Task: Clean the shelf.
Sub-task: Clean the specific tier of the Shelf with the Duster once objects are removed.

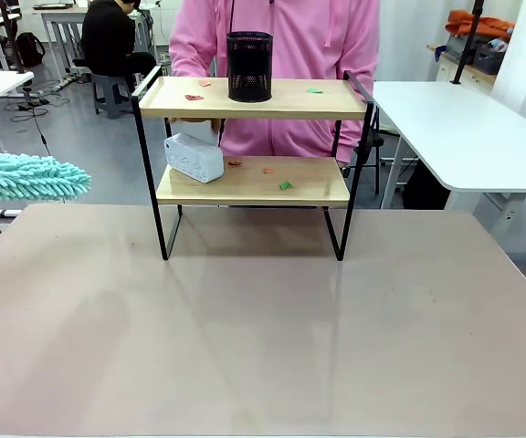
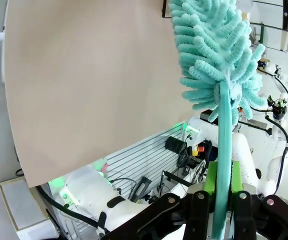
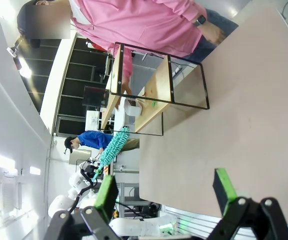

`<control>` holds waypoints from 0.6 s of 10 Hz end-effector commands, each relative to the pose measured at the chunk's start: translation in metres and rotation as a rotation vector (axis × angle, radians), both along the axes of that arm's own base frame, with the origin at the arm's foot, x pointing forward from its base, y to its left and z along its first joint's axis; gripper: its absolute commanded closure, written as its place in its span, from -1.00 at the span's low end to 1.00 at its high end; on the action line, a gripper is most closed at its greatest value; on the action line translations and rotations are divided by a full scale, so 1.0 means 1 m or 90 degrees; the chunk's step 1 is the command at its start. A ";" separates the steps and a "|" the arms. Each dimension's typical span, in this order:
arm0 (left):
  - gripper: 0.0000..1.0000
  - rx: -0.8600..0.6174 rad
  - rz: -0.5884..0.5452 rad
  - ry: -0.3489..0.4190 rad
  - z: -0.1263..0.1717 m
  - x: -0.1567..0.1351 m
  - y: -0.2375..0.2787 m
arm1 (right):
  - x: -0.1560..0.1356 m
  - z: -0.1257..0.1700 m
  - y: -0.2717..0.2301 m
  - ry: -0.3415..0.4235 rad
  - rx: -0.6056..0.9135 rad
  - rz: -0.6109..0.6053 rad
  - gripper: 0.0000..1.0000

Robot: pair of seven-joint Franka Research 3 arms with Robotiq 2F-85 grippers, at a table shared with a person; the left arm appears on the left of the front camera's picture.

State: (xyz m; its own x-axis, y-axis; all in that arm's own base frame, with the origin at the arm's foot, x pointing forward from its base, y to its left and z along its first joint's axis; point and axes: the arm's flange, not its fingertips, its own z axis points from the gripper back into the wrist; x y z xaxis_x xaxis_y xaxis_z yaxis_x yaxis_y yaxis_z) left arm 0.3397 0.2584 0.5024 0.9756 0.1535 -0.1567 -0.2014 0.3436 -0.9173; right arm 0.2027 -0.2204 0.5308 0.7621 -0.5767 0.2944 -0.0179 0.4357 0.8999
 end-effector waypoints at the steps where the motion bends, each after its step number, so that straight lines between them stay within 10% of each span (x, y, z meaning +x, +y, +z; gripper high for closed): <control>1: 1.00 -0.015 0.005 0.001 0.006 0.001 0.000 | 0.002 0.002 -0.001 -0.022 0.000 0.002 -1.00; 6: 1.00 -0.015 0.005 0.001 0.006 0.001 0.000 | 0.002 0.002 -0.001 -0.022 0.000 0.002 -1.00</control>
State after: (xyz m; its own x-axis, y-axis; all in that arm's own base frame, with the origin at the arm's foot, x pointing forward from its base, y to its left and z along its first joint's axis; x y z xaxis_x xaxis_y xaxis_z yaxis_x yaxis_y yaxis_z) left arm 0.3397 0.2584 0.5024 0.9756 0.1536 -0.1569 -0.2016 0.3436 -0.9172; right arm 0.2027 -0.2204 0.5309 0.7621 -0.5766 0.2945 -0.0184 0.4354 0.9000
